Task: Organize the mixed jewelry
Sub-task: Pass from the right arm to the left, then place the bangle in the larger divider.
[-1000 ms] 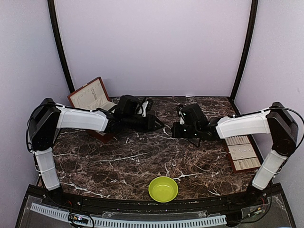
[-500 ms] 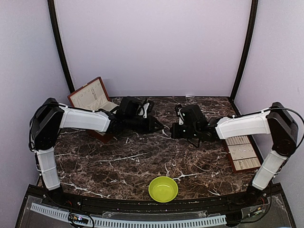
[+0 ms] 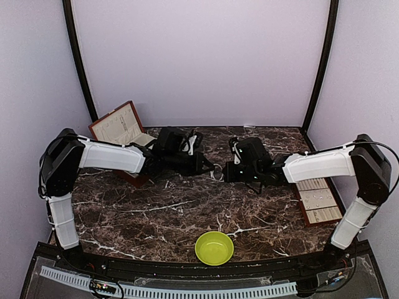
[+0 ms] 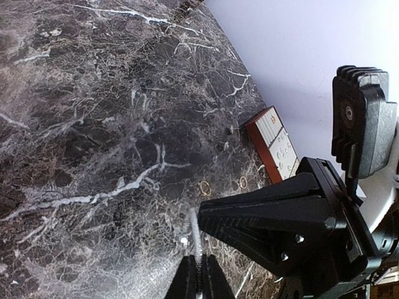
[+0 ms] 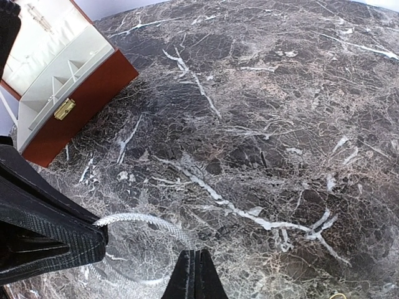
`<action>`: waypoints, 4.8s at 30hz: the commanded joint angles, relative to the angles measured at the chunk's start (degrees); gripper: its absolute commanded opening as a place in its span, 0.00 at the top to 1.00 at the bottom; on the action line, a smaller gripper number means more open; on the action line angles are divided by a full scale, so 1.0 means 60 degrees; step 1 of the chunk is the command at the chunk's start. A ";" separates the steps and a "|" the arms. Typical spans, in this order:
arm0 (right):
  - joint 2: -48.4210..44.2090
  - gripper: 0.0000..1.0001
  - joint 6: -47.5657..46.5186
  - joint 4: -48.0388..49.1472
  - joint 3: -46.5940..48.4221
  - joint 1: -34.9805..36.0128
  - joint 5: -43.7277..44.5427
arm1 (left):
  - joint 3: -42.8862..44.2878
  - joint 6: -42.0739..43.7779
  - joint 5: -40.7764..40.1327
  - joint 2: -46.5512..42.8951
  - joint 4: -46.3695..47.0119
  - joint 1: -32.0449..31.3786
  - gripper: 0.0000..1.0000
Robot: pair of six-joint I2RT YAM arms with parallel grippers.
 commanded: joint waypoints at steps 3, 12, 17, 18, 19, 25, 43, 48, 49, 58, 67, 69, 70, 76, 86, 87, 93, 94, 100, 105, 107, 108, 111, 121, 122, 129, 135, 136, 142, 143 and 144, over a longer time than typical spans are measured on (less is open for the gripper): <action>-0.0214 1.00 -0.0051 0.0405 0.0003 0.0121 0.0038 | 0.0327 0.0014 0.0195 -0.0023 0.0057 -0.0041 0.99; -0.0438 0.98 0.0027 0.0403 -0.0032 0.0107 0.0240 | 0.0344 0.0272 -0.0126 -0.0218 -0.0033 -0.0034 1.00; -0.0868 0.85 -0.0169 0.0571 -0.0074 0.0113 -0.0044 | 0.0430 0.0942 -0.0775 -0.0571 -0.0496 -0.0021 1.00; -0.0966 0.82 -0.0202 0.0616 -0.0089 0.0107 -0.0089 | 0.0490 0.1045 -0.0895 -0.0618 -0.0608 -0.0023 1.00; -0.1073 0.80 -0.0243 0.0660 -0.0109 0.0106 -0.0089 | 0.0527 0.1279 -0.1101 -0.0720 -0.0815 -0.0014 1.00; -0.1699 0.70 -0.0559 0.0643 -0.0270 0.0061 0.0327 | 0.0605 0.2008 -0.1713 -0.1275 -0.1669 0.0416 1.00; -0.3290 0.66 -0.0699 0.0439 -0.1849 -0.1469 0.0335 | 0.1244 0.5112 -0.1646 -0.2535 -0.5410 0.4085 1.00; -0.3751 0.64 -0.0495 0.0369 -0.2102 -0.1741 0.0344 | 0.1755 0.5637 -0.0675 -0.1688 -0.5768 0.4739 1.00; -0.3833 0.63 -0.0447 0.0351 -0.2138 -0.1764 0.0362 | 0.1782 0.5655 -0.0505 -0.1595 -0.5763 0.4869 1.00; -0.4288 0.62 -0.0317 0.0150 -0.2382 -0.1853 0.0551 | 0.2517 0.6160 -0.0464 -0.0533 -0.5930 0.5005 1.00; -0.4736 0.50 -0.0339 0.0128 -0.2579 -0.1929 0.0726 | 0.3061 0.6344 -0.0763 0.0194 -0.6050 0.5005 1.00; -0.4860 0.46 -0.0361 0.0105 -0.2649 -0.1992 0.0765 | 0.3143 0.6347 -0.0785 0.0319 -0.6062 0.5005 1.00; -0.4914 0.44 -0.0362 0.0091 -0.2692 -0.2045 0.0774 | 0.3172 0.6347 -0.0803 0.0404 -0.6090 0.5005 1.00; -0.5289 0.37 -0.0356 0.0039 -0.2901 -0.2287 0.0787 | 0.3515 0.6347 -0.0739 0.0726 -0.6195 0.5005 1.00; -0.5463 0.35 -0.0318 0.0040 -0.3053 -0.2388 0.0784 | 0.4310 0.6347 -0.0548 0.1658 -0.6561 0.5005 1.00; -0.5458 0.35 -0.0303 0.0039 -0.3068 -0.2401 0.0786 | 0.4348 0.6347 -0.0466 0.1742 -0.6548 0.5005 1.00; -0.5501 0.34 -0.0277 0.0010 -0.3117 -0.2414 0.0829 | 0.4527 0.6278 -0.0065 0.1966 -0.6488 0.5005 1.00; -0.5487 0.34 -0.0285 0.0009 -0.3117 -0.2414 0.0830 | 0.4530 0.6269 -0.0027 0.1990 -0.6489 0.5005 1.00; -0.5403 0.33 -0.0251 0.0034 -0.3104 -0.2437 0.0863 | 0.4607 0.6257 0.0435 0.2186 -0.6511 0.5005 1.00; -0.5286 0.33 -0.0246 0.0038 -0.3031 -0.2443 0.0812 | 0.4727 0.6239 0.0527 0.2361 -0.6549 0.5005 1.00; -0.5243 0.33 -0.0257 0.0036 -0.3015 -0.2443 0.0811 | 0.4775 0.6218 0.0610 0.2448 -0.6543 0.5005 1.00; -0.5239 0.33 -0.0259 0.0042 -0.3007 -0.2443 0.0811 | 0.4828 0.6216 0.0652 0.2511 -0.6577 0.5005 1.00; -0.5200 0.33 -0.0246 0.0039 -0.2999 -0.2443 0.0819 | 0.4891 0.6248 0.0637 0.2613 -0.6637 0.5005 1.00; -0.5050 0.33 -0.0200 0.0067 -0.2999 -0.2443 0.0800 | 0.4869 0.6671 -0.0161 0.2717 -0.6806 0.5005 0.95; -0.5037 0.33 -0.0201 0.0081 -0.2999 -0.2443 0.0804 | 0.4870 0.6685 -0.0192 0.2718 -0.6809 0.5005 0.93; -0.4947 0.32 -0.0168 0.0093 -0.3010 -0.2445 0.0804 | 0.4892 0.6731 -0.0397 0.2718 -0.6844 0.5005 0.86; -0.4875 0.32 -0.0147 0.0111 -0.3029 -0.2458 0.0827 | 0.4948 0.6789 -0.0571 0.2700 -0.6920 0.4991 0.81; -0.4872 0.32 -0.0144 0.0112 -0.3040 -0.2458 0.0829 | 0.4953 0.6788 -0.0621 0.2702 -0.6932 0.4991 0.81; -0.4858 0.32 -0.0155 0.0112 -0.3069 -0.2461 0.0866 | 0.5033 0.6870 -0.0779 0.2690 -0.7015 0.4962 0.75; -0.4863 0.32 -0.0151 0.0112 -0.3080 -0.2465 0.0865 | 0.5047 0.6880 -0.0794 0.2689 -0.7031 0.4950 0.75; -0.4865 0.32 -0.0149 0.0123 -0.3086 -0.2459 0.0867 | 0.5065 0.6898 -0.0835 0.2689 -0.7050 0.4949 0.74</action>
